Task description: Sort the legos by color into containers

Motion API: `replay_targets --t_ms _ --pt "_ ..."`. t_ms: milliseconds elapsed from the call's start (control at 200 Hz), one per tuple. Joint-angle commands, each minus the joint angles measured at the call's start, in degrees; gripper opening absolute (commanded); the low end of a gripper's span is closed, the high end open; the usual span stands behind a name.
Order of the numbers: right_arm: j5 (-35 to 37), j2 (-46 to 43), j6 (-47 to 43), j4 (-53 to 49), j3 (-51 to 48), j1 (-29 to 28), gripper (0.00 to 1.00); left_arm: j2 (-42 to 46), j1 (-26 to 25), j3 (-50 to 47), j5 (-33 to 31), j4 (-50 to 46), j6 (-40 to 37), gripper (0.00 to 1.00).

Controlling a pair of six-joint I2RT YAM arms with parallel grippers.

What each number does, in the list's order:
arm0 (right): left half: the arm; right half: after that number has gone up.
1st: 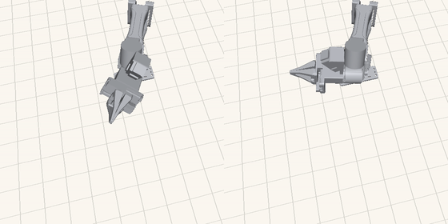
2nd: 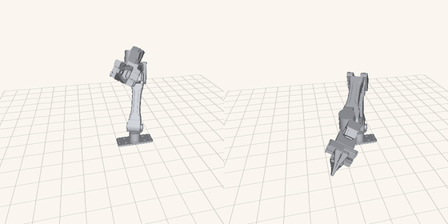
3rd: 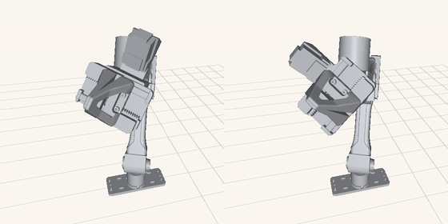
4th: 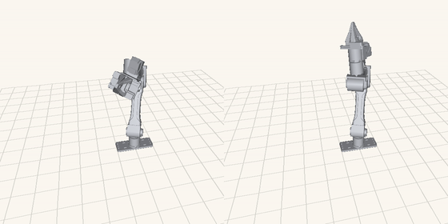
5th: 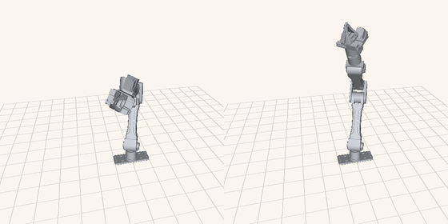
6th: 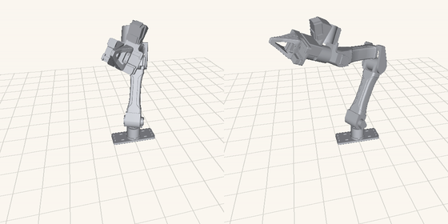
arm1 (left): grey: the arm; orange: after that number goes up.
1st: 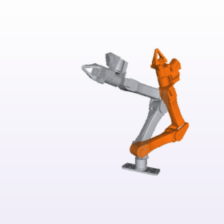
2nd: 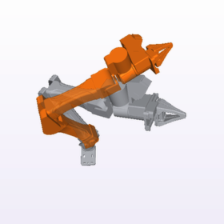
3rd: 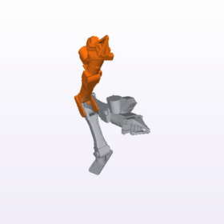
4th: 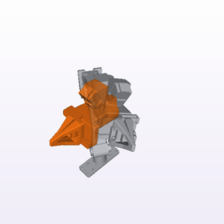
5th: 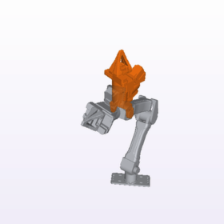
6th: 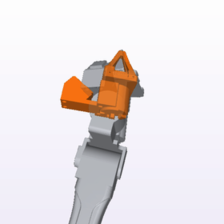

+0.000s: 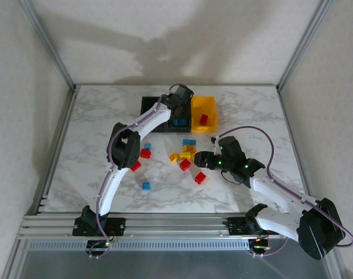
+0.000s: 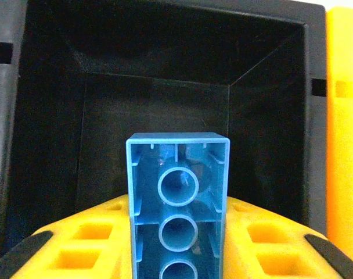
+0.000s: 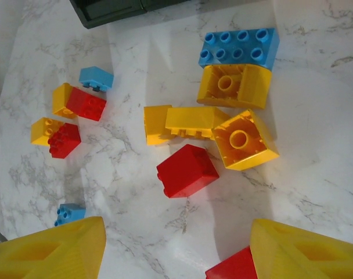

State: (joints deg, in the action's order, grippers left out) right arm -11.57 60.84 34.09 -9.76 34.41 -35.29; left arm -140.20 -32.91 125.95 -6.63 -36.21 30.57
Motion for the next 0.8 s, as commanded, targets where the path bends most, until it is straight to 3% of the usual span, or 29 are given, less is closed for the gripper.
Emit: replay_targets --t_ms 0,80,215,471,576,791 --pt "1.03 0.33 -0.24 -0.60 1.92 0.27 0.67 -1.30 0.56 2.36 1.09 -3.06 -0.66 0.32" --pt "1.14 0.36 -0.29 -0.69 2.01 0.46 0.67 -1.65 0.74 2.36 1.08 -3.10 -0.66 0.35" --pt "1.25 0.42 -0.42 -1.04 2.36 0.66 0.67 -1.06 0.73 2.24 1.66 -3.14 -0.69 0.50" --pt "2.13 -0.70 -0.60 -2.43 3.23 0.66 0.67 5.44 -0.14 -0.34 1.88 -3.35 -1.10 0.53" --pt "2.62 -1.54 -0.94 -2.90 3.95 0.64 0.67 13.21 -1.09 -7.50 1.19 -1.11 -1.29 0.54" --pt "2.35 -0.91 -2.94 -3.23 5.70 -1.66 0.67 32.93 -1.37 -31.59 0.37 5.16 -1.03 0.56"
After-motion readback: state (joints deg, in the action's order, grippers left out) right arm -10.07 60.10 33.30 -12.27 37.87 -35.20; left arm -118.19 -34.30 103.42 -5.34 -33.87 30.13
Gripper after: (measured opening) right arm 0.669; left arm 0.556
